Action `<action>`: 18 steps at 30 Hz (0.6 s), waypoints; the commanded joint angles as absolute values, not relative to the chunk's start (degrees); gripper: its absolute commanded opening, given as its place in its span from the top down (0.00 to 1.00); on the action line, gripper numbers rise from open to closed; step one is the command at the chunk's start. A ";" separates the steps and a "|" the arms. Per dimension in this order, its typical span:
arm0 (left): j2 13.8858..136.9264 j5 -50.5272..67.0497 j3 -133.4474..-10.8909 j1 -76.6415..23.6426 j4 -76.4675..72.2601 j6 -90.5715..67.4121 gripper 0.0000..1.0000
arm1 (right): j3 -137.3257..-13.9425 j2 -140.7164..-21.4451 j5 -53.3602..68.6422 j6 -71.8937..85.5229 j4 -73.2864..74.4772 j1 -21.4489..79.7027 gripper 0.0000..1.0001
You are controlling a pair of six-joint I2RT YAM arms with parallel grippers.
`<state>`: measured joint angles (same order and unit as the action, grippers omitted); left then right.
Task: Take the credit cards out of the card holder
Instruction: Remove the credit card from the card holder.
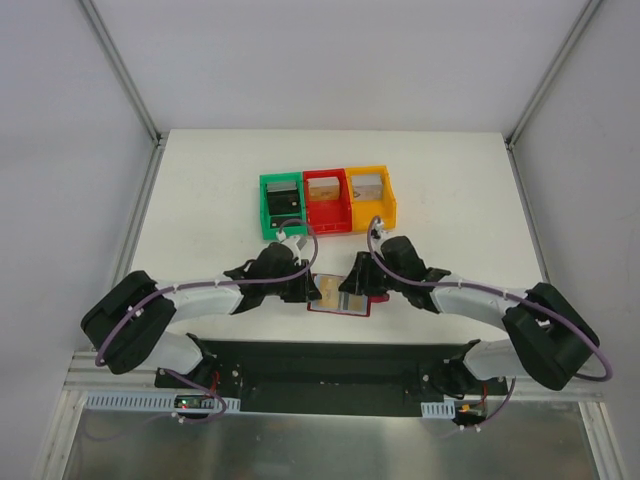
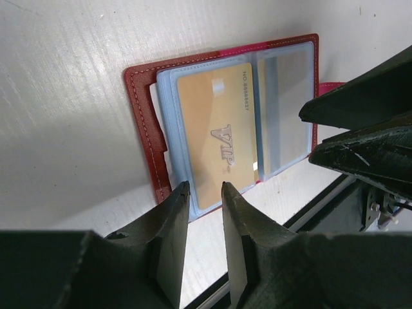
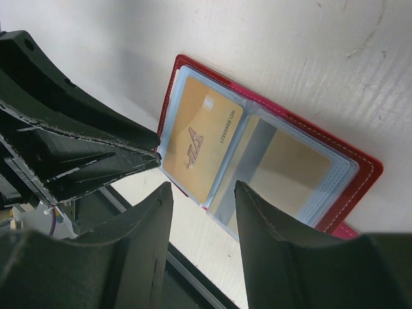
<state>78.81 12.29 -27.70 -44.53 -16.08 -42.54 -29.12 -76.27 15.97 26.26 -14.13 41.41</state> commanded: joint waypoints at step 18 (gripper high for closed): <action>83.14 8.61 -29.36 -44.21 -13.54 -42.89 0.85 | -31.38 -83.93 17.93 28.56 -22.32 42.63 0.56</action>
<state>82.00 11.16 -28.58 -44.51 -15.94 -42.70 -30.33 -83.24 17.43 27.88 -19.00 42.37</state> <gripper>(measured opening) 0.156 0.441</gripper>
